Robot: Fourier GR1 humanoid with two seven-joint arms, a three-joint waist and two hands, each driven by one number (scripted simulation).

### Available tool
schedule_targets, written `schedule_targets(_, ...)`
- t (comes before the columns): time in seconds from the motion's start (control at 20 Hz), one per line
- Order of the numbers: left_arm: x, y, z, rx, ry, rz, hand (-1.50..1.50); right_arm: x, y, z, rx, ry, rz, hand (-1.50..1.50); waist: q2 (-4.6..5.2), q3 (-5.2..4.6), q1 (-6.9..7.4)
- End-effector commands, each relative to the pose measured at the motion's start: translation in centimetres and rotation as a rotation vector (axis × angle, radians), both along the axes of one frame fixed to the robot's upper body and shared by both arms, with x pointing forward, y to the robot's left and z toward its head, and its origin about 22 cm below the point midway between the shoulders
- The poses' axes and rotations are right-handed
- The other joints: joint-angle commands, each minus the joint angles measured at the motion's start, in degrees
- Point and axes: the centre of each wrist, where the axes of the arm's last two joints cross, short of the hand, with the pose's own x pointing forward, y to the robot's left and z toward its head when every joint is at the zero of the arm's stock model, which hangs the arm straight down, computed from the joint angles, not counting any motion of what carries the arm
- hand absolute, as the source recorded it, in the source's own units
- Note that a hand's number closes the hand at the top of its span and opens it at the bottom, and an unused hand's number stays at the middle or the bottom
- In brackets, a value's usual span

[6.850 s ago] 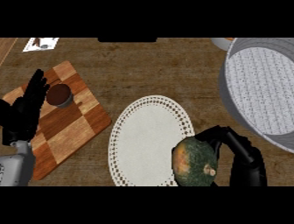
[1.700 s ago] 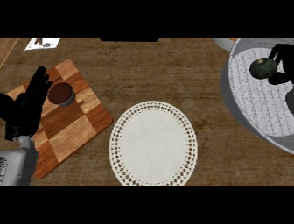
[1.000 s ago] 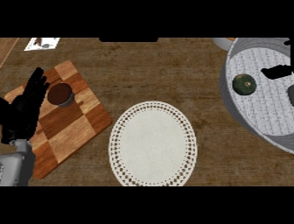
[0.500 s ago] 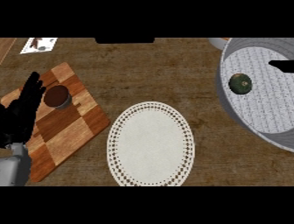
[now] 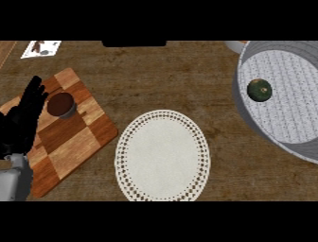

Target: Pick the squash from the placemat and place it in the basket

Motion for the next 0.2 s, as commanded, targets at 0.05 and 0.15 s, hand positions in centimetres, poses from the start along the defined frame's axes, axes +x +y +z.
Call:
schedule_targets(0.05,1.4,-1.7,-0.6,0.014,-0.005,-0.006,0.0,-5.9,-4.9,-1.1,0.044,-0.06,0.041,-1.5,0.3,0.04,0.25)
schedule_targets(0.15,0.0,-0.8,0.2,-0.015,0.004,-0.018,0.0,-6.6,-4.2,-1.2,0.045,-0.03,0.054,-1.5,0.19,0.01,0.83)
